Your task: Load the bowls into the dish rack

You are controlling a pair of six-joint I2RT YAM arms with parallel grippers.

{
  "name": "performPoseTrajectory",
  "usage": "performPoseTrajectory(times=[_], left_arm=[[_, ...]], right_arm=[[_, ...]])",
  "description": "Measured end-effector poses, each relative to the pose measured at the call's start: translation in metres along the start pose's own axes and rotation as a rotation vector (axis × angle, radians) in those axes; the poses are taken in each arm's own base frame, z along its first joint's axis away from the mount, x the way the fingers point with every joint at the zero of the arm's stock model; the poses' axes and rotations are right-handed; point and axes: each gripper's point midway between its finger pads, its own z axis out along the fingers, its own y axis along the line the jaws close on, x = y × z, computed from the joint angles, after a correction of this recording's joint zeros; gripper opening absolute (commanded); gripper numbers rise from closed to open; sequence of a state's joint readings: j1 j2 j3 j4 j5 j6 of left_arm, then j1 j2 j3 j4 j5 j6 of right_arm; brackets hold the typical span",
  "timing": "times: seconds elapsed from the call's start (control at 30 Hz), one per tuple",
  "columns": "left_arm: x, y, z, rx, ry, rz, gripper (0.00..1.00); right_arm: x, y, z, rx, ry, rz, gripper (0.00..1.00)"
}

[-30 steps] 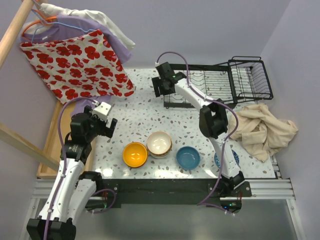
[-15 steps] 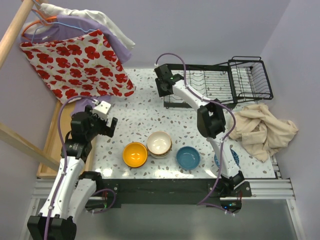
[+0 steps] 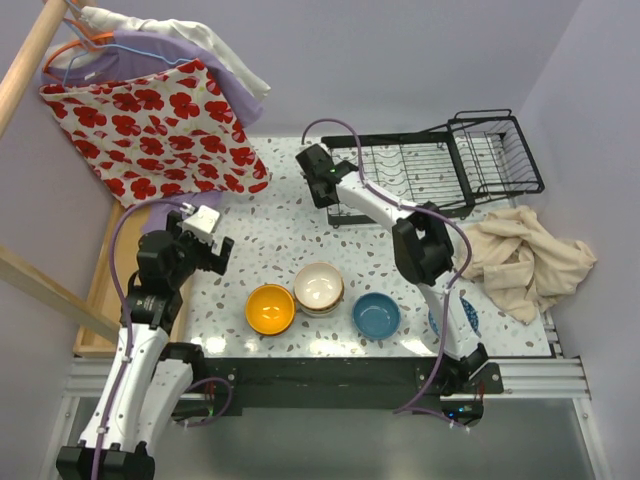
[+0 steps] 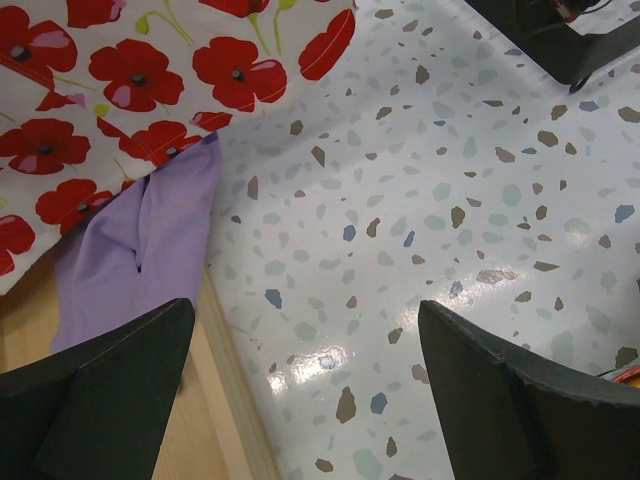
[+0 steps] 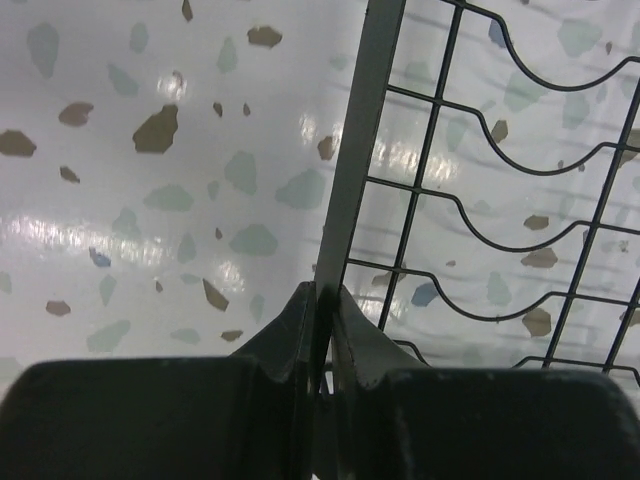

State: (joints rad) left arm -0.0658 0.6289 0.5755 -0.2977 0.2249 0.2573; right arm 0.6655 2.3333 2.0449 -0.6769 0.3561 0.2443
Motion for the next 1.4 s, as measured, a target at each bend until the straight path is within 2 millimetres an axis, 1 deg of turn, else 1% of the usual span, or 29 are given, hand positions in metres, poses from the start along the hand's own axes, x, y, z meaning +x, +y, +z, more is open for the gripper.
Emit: performPoseTrajectory(times=[0.2, 0.4, 0.53, 0.73, 0.9, 1.2, 1.4], left_arm=[[0.002, -0.001, -0.003, 0.001, -0.01, 0.031, 1.0], [0.0, -0.001, -0.008, -0.003, -0.036, 0.074, 1.0], [0.006, -0.004, -0.01, 0.004, -0.042, 0.098, 1.0], [0.018, -0.009, -0.008, 0.023, -0.026, 0.117, 1.0], [0.026, -0.012, -0.006, 0.039, -0.012, 0.124, 1.0], [0.026, -0.015, -0.002, 0.062, -0.017, 0.126, 1.0], [0.033, -0.02, 0.001, 0.084, -0.01, 0.124, 1.0]], right_arm=[[0.024, 0.017, -0.022, -0.025, 0.03, -0.071, 0.0], [0.053, 0.04, -0.045, -0.118, 0.071, -0.171, 0.0], [0.069, 0.043, -0.059, -0.169, 0.097, -0.22, 0.0], [0.097, 0.034, -0.077, -0.209, 0.134, -0.28, 0.0], [0.115, 0.024, -0.09, -0.237, 0.157, -0.353, 0.0], [0.156, -0.003, -0.113, -0.267, 0.184, -0.485, 0.0], [0.183, -0.022, -0.127, -0.269, 0.18, -0.527, 0.0]])
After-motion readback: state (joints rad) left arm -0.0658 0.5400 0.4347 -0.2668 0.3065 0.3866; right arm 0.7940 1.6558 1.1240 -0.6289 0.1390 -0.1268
